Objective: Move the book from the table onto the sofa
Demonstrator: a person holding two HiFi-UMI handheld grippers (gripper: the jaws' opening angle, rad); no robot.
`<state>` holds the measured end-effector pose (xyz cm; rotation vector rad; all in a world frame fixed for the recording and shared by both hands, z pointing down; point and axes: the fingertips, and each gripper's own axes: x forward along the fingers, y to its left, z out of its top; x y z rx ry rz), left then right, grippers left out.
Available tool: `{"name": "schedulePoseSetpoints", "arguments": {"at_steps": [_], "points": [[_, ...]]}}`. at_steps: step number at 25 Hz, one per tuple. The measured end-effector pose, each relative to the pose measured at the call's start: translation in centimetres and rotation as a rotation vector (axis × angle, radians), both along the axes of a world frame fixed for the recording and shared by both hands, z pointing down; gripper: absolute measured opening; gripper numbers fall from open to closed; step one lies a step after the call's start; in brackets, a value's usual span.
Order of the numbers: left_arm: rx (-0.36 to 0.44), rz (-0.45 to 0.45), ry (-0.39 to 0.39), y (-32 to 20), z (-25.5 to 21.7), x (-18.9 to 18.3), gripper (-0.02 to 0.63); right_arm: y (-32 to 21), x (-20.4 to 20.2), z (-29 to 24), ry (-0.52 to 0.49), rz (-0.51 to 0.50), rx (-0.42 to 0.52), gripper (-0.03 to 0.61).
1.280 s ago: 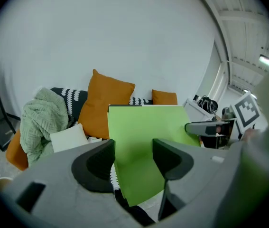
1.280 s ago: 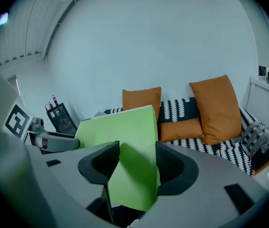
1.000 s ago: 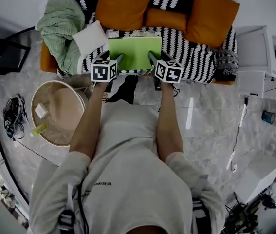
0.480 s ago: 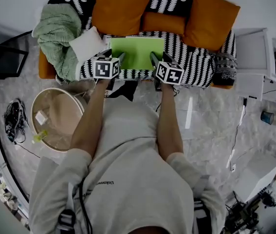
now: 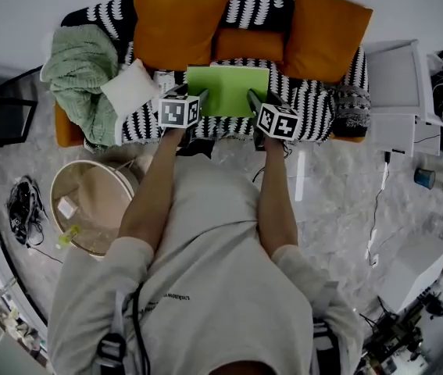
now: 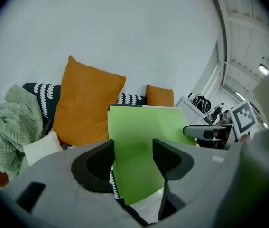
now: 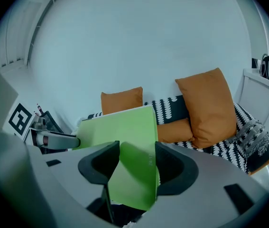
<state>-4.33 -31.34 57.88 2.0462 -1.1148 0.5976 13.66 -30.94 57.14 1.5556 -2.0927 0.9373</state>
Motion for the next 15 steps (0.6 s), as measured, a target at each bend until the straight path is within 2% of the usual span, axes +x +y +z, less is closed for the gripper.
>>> {"name": "schedulePoseSetpoints", "arguments": {"at_steps": [6, 12, 15], "points": [[-0.001, 0.018, -0.006, -3.5, 0.1, 2.1, 0.253, -2.4, 2.1, -0.1, 0.006, 0.04, -0.014, 0.204], [-0.048, 0.069, 0.02, -6.6, 1.3, 4.6, 0.253, -4.8, 4.5, 1.1, 0.018, 0.068, -0.055, 0.204], [-0.058, 0.078, 0.022, -8.5, 1.9, 4.8, 0.253, -6.5, 4.6, 1.9, 0.013, 0.074, -0.07, 0.204]]}}
